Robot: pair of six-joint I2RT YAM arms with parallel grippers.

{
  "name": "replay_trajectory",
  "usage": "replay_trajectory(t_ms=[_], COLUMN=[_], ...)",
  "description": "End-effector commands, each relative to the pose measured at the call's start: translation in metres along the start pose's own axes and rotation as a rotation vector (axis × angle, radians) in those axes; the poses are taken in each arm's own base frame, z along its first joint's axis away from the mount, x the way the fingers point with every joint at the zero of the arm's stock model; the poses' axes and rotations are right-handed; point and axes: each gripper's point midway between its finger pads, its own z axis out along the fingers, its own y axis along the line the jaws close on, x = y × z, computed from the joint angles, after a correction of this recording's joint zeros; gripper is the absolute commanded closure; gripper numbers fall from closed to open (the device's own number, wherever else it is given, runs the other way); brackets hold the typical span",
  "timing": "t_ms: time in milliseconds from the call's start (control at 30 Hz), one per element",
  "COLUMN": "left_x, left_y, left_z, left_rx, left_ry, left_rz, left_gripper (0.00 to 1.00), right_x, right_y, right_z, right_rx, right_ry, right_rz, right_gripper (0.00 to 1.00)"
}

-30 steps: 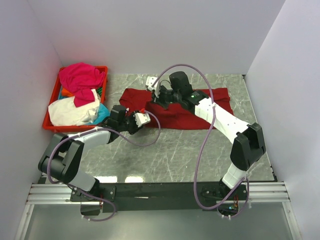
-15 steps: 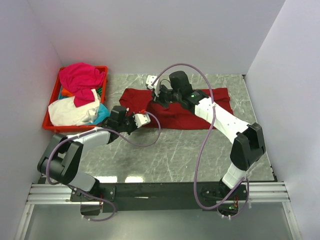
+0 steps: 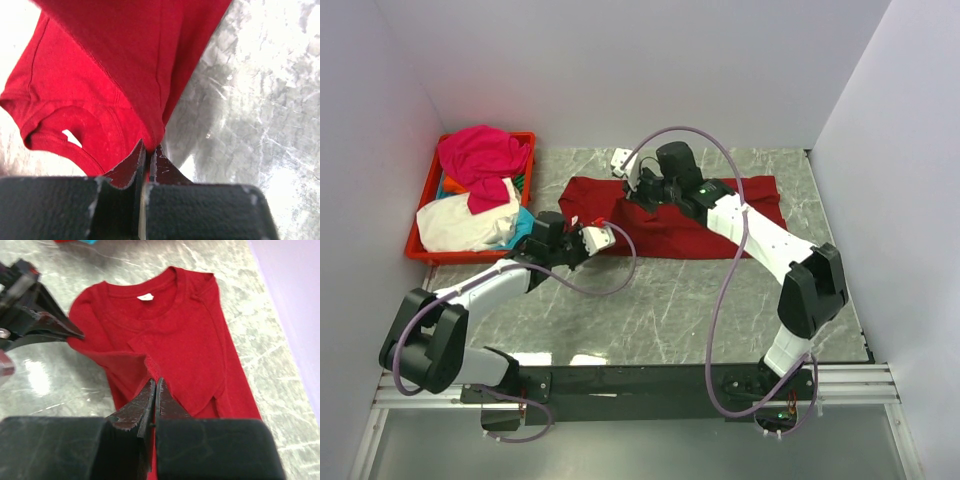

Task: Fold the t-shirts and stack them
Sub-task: Fold the tshirt

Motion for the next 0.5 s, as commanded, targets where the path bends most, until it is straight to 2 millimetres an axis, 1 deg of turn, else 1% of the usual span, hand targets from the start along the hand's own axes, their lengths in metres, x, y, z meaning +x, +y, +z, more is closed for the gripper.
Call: replay_trajectory(t_ms=[0, 100, 167, 233, 267, 300, 333, 367, 400, 467], left_x=[0.007, 0.010, 0.012, 0.018, 0.019, 0.020, 0.022, 0.027, 0.028, 0.030], left_y=[0.009, 0.019, 0.022, 0.019, 0.017, 0.017, 0.016, 0.010, 0.009, 0.005], left_z=[-0.002, -0.004, -0.006, -0.008, -0.009, -0.010, -0.010, -0.011, -0.012, -0.011], left_rx=[-0.029, -0.050, -0.053, -0.041, -0.034, -0.033, -0.029, -0.011, -0.003, 0.018], left_ry=[0.020, 0.027, 0.034, 0.051, 0.054, 0.052, 0.054, 0.073, 0.074, 0.086], left_rz=[-0.050, -0.101, -0.122, -0.152, -0.161, -0.176, -0.184, -0.198, -0.213, -0.232], left_gripper=[1.00, 1.00, 1.00, 1.00, 1.00, 1.00, 1.00, 1.00, 1.00, 1.00], right_x=[-0.027, -0.029, -0.031, -0.030, -0.033, -0.030, -0.031, -0.032, -0.028, -0.030], right_y=[-0.020, -0.024, -0.028, -0.026, -0.027, -0.026, -0.022, -0.022, -0.020, -0.015], right_z=[0.005, 0.013, 0.017, 0.026, 0.027, 0.034, 0.038, 0.040, 0.046, 0.052], right_rx=[0.074, 0.095, 0.115, 0.115, 0.120, 0.120, 0.112, 0.113, 0.108, 0.097], right_ry=[-0.056, -0.054, -0.054, -0.048, -0.053, -0.042, -0.042, -0.042, -0.029, -0.026], right_rz=[-0.039, -0.037, -0.036, -0.037, -0.040, -0.038, -0.042, -0.045, -0.045, -0.052], right_gripper=[1.00, 1.00, 1.00, 1.00, 1.00, 1.00, 1.00, 1.00, 1.00, 1.00])
